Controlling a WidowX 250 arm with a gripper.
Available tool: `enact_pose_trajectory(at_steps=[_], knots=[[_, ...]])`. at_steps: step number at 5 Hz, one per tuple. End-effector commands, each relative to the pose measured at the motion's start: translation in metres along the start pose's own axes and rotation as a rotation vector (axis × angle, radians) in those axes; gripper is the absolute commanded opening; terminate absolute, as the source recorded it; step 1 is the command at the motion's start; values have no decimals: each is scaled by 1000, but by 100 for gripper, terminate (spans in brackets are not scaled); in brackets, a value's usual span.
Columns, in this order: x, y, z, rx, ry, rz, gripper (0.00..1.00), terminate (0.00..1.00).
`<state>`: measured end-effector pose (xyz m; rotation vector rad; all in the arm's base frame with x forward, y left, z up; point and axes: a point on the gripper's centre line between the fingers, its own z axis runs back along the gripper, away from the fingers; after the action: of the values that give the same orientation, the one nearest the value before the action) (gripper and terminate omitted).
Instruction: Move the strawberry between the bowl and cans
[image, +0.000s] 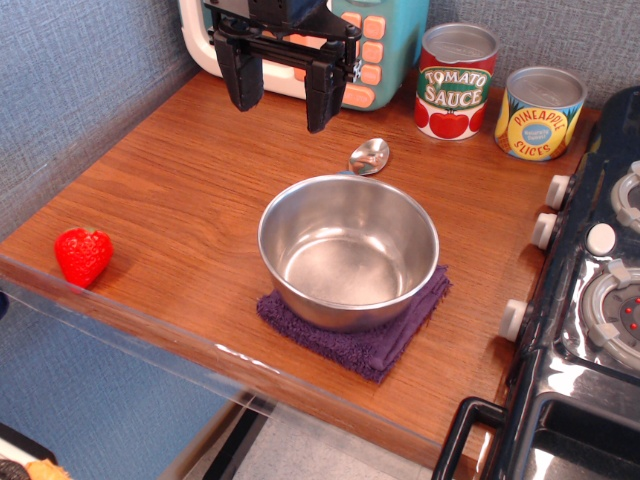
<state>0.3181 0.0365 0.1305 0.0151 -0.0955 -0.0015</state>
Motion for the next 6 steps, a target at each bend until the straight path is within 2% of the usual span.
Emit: enact_pose_trajectory(at_steps=[1,2,3,4,5,6], knots=[[0,0,0,0,0,0,100,0],[-28,13,-4,13,39,-4,100,0],[-55,31,-9,58,49,83,100,0],[-79,54,-4,132,56,114,100,0],[-101,85,-23,207,97,149,100,0],[-111,112,-42,227,106,189,100,0]])
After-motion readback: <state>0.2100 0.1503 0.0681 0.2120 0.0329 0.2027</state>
